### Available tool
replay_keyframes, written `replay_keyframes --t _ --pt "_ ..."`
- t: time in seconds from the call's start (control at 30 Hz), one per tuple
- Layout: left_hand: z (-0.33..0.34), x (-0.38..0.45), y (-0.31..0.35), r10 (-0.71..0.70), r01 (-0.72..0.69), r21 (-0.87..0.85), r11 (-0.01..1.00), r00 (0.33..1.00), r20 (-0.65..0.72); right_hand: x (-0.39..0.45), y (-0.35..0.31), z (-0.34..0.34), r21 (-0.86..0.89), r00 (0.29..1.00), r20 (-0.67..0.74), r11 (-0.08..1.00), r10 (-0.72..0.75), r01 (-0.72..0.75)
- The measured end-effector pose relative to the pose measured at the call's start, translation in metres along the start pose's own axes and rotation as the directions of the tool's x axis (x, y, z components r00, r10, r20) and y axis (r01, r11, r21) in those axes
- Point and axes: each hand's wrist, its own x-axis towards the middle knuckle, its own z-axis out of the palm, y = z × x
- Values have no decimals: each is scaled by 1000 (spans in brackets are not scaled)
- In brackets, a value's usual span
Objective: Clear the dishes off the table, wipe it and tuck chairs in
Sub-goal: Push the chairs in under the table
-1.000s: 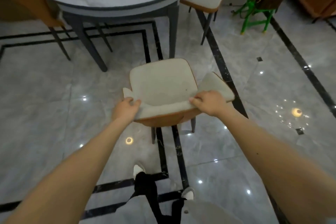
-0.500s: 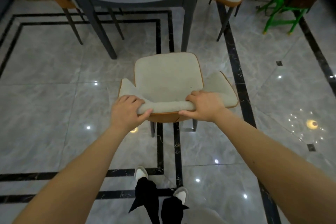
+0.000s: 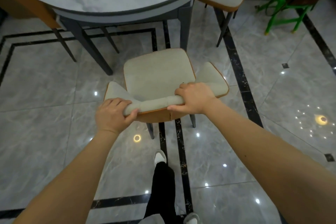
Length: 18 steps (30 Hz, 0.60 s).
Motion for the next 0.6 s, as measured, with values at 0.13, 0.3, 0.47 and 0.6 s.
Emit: replay_keyframes --t 0.13,0.3,0.47,0.6 --pt "21 54 -30 -23 23 -2 1000 999 -31 60 24 -11 -19 999 34 1000 11 -11" --pt "44 120 -70 -28 27 -21 999 996 -82 135 47 -26 -25 996 87 999 25 -23" --pt "69 189 -106 -30 27 -41 999 996 -83 209 75 -40 -25 994 100 999 42 -40" --pt "87 245 -129 -48 43 -64 997 995 -87 269 104 -50 -35 994 97 998 58 -55"
